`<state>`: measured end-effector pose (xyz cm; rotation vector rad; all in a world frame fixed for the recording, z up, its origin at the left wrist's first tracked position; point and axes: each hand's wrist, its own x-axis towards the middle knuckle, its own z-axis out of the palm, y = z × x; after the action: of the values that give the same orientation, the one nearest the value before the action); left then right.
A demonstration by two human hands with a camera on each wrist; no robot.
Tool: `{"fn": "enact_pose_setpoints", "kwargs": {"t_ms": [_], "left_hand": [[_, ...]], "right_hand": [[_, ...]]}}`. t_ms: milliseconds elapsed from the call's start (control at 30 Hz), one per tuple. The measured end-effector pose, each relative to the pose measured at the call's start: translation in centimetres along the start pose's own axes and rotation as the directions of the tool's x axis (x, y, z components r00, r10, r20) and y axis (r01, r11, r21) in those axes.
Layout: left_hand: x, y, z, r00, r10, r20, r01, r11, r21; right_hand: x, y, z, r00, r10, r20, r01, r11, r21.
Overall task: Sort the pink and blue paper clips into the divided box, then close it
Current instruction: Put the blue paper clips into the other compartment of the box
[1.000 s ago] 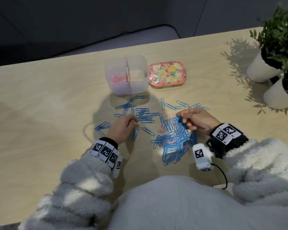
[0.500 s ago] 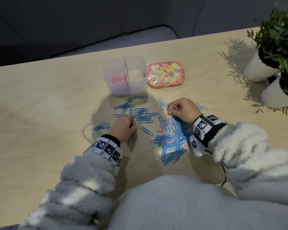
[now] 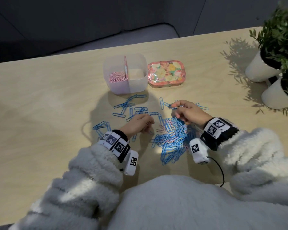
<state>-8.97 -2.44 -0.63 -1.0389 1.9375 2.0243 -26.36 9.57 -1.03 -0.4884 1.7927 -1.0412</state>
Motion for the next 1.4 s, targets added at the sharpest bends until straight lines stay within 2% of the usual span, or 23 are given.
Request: {"fn": "enact_pose_setpoints", "kwargs": {"t_ms": [67,100,167,200,267,300,367,467,533,567,700,767,833,933,1100,1167,1267,1400], "left_hand": [[0.5,-0.3,0.9,0.996,0.09,-0.024,-0.081,0.968,0.239],[0.8,-0.5,1.3,0.989,0.146,-0.028,-0.124,0.913,0.388],[1.2,-0.8,1.8,0.976,0.217,-0.02,-0.157,0.761,0.629],[1.4,-1.0,1.9,0.972,0.235,-0.004,-0.165,0.694,0.701],[1.6,-1.3,2.1,0.968,0.251,0.028,-0.181,0.612,0.77],[1.6,-1.5,2.1,0.966,0.258,0.033,-0.186,0.596,0.781],[1.5,-1.5,2.1,0.967,0.253,0.041,-0.187,0.588,0.787],[1.0,-1.6,1.9,0.967,0.244,0.069,-0.202,0.58,0.789],[0.5,-1.8,1.5,0.961,0.265,0.075,-0.22,0.576,0.787],[0.2,-2.0,1.3,0.959,0.275,0.07,-0.223,0.576,0.787],[-1.5,-2.1,0.1,0.949,0.312,-0.038,-0.187,0.658,0.73],[-2.4,-1.8,-0.7,0.95,0.293,-0.103,-0.145,0.713,0.686],[-3.1,-1.6,-1.5,0.953,0.271,-0.135,-0.113,0.732,0.672],[-3.8,-1.4,-3.2,0.947,0.254,-0.198,-0.064,0.75,0.658],[-4.5,0.4,-7.1,0.924,0.246,-0.293,-0.006,0.776,0.631],[-4.3,1.9,-8.6,0.899,0.261,-0.352,0.029,0.767,0.642],[-3.1,4.6,-10.5,0.829,0.36,-0.428,0.041,0.724,0.689],[0.2,6.7,-11.5,0.708,0.508,-0.49,0.022,0.678,0.735]], "right_hand": [[-0.4,1.1,0.1,0.992,-0.122,-0.006,0.117,0.96,-0.256],[-0.5,1.6,0.1,0.984,-0.177,0.024,0.17,0.889,-0.425],[-1.0,2.4,0.4,0.98,-0.193,0.045,0.166,0.673,-0.721],[-1.4,2.3,0.7,0.978,-0.208,0.027,0.147,0.592,-0.792],[-1.8,2.3,1.2,0.97,-0.245,-0.003,0.136,0.548,-0.825],[-1.9,2.3,1.2,0.968,-0.251,-0.014,0.135,0.566,-0.814],[-1.7,1.9,1.1,0.974,-0.226,-0.01,0.151,0.682,-0.716],[-1.3,0.1,0.6,0.981,-0.188,-0.038,0.157,0.899,-0.408],[-1.0,-2.1,0.6,0.989,-0.139,-0.058,0.127,0.976,-0.178],[-0.7,-3.6,0.6,0.993,-0.115,-0.027,0.112,0.989,-0.097],[1.7,-10.3,2.6,0.984,-0.131,0.119,0.119,0.987,0.108],[2.9,-13.1,4.9,0.982,-0.114,0.152,0.095,0.987,0.131],[4.1,-15.1,7.3,0.985,-0.064,0.162,0.042,0.99,0.134],[6.0,-17.1,10.4,0.987,-0.026,0.158,-0.017,0.964,0.265],[8.1,-18.3,14.1,0.988,-0.042,0.152,-0.031,0.894,0.447],[8.3,-18.2,14.6,0.986,-0.018,0.163,-0.046,0.924,0.38],[8.5,-17.8,14.2,0.975,-0.012,0.222,-0.042,0.97,0.239],[7.3,-17.4,12.0,0.979,-0.079,0.185,0.027,0.964,0.266]]}}
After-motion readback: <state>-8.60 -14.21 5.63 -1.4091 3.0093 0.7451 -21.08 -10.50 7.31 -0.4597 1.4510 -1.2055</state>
